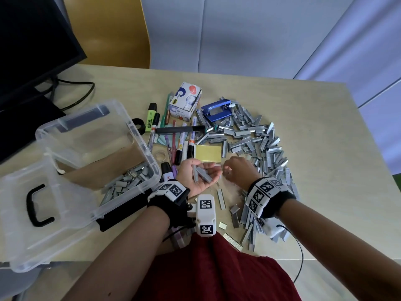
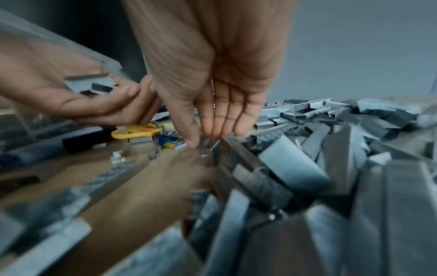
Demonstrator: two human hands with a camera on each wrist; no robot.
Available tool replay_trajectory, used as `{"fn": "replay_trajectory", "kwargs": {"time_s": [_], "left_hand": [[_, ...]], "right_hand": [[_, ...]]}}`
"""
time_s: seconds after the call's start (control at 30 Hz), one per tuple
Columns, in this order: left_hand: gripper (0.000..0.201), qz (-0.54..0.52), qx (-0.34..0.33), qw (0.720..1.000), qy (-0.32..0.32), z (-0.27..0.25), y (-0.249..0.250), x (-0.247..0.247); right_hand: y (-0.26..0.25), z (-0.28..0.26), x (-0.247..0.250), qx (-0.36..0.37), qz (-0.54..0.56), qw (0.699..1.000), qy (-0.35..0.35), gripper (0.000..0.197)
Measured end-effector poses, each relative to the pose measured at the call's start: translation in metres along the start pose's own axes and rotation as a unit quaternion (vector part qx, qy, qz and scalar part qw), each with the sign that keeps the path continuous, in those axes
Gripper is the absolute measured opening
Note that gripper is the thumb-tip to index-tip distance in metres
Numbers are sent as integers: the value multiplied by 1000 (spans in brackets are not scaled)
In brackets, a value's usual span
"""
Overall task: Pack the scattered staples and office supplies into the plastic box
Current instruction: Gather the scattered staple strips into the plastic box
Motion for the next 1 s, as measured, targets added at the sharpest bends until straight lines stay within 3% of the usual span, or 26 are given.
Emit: {"fn": "replay_trajectory", "kwargs": {"time_s": [0.23, 0.37, 0.53, 0.73, 0.8, 0.9, 1.0], "left_hand": [[42, 24, -5, 1000, 19, -3, 0, 4], [40, 26, -19, 998, 51, 1, -1, 9], [24, 2, -34, 997, 76, 1, -5, 6], [22, 78, -42, 992, 88, -9, -6, -3], [23, 82, -36, 992, 85, -10, -5, -2], [29, 40, -21, 996, 72, -5, -1, 4], [32, -3, -17, 997, 72, 0, -1, 12]], "right_hand": [[0, 4, -3, -17, 36, 999, -2, 16], [0, -2, 9, -31, 114, 992, 46, 11], [-33, -12, 33, 31, 167, 984, 55, 17], [-59, -19, 41, 116, 108, 986, 50, 20], [-56, -18, 43, 104, 133, 983, 66, 19], [-36, -13, 42, 27, 169, 981, 86, 15], [-17, -11, 30, -16, 152, 986, 73, 16]]}}
Point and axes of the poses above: each hand's wrist, its own z-axis towards the middle knuckle, its own x-axis out of the back of the hand, y = z × x, the point moved 3 cm from there along z, towards the middle knuckle, and after that the axes turned 14 degrees about -z, right-handed, at the moved point
